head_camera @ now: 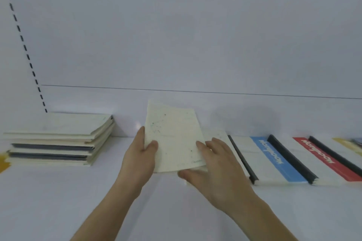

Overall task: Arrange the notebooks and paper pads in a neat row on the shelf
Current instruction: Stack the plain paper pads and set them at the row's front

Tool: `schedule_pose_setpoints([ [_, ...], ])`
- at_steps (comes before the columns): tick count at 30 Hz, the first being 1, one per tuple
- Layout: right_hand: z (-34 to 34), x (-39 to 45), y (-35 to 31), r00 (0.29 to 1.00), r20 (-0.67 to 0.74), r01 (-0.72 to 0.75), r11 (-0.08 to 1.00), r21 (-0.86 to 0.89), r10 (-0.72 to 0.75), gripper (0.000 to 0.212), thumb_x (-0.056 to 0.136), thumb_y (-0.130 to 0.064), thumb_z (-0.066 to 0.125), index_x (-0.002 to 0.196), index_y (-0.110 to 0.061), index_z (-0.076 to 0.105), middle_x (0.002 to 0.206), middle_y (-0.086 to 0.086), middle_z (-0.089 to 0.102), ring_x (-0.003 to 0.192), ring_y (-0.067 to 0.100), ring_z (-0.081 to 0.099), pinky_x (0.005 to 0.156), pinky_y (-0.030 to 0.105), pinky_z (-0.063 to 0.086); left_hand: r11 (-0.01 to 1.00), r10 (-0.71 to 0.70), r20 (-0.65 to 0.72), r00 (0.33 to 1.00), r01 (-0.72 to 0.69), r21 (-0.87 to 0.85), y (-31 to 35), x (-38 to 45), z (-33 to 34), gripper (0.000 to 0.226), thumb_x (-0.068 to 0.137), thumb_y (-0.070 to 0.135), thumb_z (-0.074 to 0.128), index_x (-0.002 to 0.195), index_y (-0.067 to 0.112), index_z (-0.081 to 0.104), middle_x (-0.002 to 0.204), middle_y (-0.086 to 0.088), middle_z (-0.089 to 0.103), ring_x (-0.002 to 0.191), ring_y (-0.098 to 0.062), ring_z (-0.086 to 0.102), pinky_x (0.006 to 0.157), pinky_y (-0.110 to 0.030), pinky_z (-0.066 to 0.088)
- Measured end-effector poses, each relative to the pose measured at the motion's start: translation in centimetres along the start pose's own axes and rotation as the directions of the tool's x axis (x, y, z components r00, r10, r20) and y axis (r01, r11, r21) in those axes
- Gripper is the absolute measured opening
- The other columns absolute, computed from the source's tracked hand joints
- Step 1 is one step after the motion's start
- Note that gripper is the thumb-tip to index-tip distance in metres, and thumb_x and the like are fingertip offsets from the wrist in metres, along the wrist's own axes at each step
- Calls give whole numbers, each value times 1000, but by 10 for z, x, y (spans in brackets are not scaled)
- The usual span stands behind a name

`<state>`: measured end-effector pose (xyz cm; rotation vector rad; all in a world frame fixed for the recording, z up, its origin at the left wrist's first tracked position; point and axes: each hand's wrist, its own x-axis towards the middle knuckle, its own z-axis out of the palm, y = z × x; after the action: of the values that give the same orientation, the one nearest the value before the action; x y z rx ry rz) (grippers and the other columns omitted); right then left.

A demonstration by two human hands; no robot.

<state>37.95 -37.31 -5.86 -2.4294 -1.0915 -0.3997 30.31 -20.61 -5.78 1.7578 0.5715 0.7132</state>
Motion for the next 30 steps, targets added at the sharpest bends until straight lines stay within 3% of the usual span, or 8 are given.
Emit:
schedule_pose_setpoints([
  [7, 36, 27, -33, 980, 121, 177, 966, -189, -156, 74, 77, -82, 38, 113, -21, 59, 116, -1, 61, 133, 22, 30, 120, 37, 5, 983, -180, 15, 983, 180, 29, -49, 27, -50, 39, 96, 15, 47, 129, 34, 55, 119, 8, 67, 110, -20, 62, 96, -53, 51],
  [11, 50, 33, -39, 966, 195, 220, 933, -285, -168, 77, 73, -86, 33, 96, -20, 67, 96, 0, 66, 120, 20, 45, 119, 40, -3, 974, -217, 54, 975, 212, 81, -62, 38, -58, 39, 86, 19, 49, 123, 28, 59, 115, 5, 68, 105, -20, 63, 96, -48, 51],
  [13, 53, 34, -42, 948, 276, 252, 907, -338, -160, 79, 76, -83, 33, 101, -17, 68, 99, 4, 67, 123, 23, 44, 119, 42, -7, 956, -236, 90, 967, 215, 198, -66, 43, -54, 33, 88, 19, 48, 119, 23, 58, 112, 2, 66, 100, -19, 61, 88, -39, 52],
  [14, 54, 34, -42, 938, 314, 263, 893, -366, -147, 81, 78, -83, 30, 106, -16, 67, 103, 6, 67, 126, 24, 42, 118, 44, -7, 918, -207, 102, 973, 157, 365, -66, 45, -52, 27, 93, 20, 46, 119, 19, 56, 110, 0, 63, 98, -20, 59, 82, -34, 48],
  [16, 56, 34, -41, 931, 345, 262, 873, -411, -117, 86, 78, -84, 24, 114, -18, 64, 111, 7, 65, 130, 25, 38, 118, 47, -7, 647, -104, 90, 991, -1, 762, -62, 49, -50, 27, 99, 31, 41, 116, 14, 52, 111, -6, 57, 100, -25, 55, 78, -32, 40],
  [19, 58, 32, -43, 933, 346, 259, 853, -454, -99, 89, 78, -84, 17, 122, -21, 61, 125, 10, 59, 140, 26, 28, 118, 48, -7, 369, 31, 195, 980, -193, 909, -65, 48, -56, 40, 100, 47, 34, 117, 15, 51, 113, -7, 58, 105, -27, 52, 86, -34, 41],
  [24, 62, 32, -49, 941, 331, 228, 852, -471, -69, 88, 79, -85, 15, 117, -21, 63, 119, 8, 63, 140, 25, 29, 119, 43, -5, 347, -100, 514, 852, -454, 821, -74, 48, -85, 103, 76, 90, 30, 154, 24, 19, 143, -2, 45, 130, -26, 39, 106, -39, 36],
  [30, 64, 35, -44, 932, 350, 248, 869, -428, -93, 76, 80, -80, 21, 109, -25, 66, 108, -4, 67, 132, 18, 36, 119, 35, 3, 386, -23, 582, 813, -530, 755, -79, 51, -102, 77, 84, 76, 47, 138, 21, 46, 128, -2, 55, 119, -22, 51, 99, -36, 43],
])
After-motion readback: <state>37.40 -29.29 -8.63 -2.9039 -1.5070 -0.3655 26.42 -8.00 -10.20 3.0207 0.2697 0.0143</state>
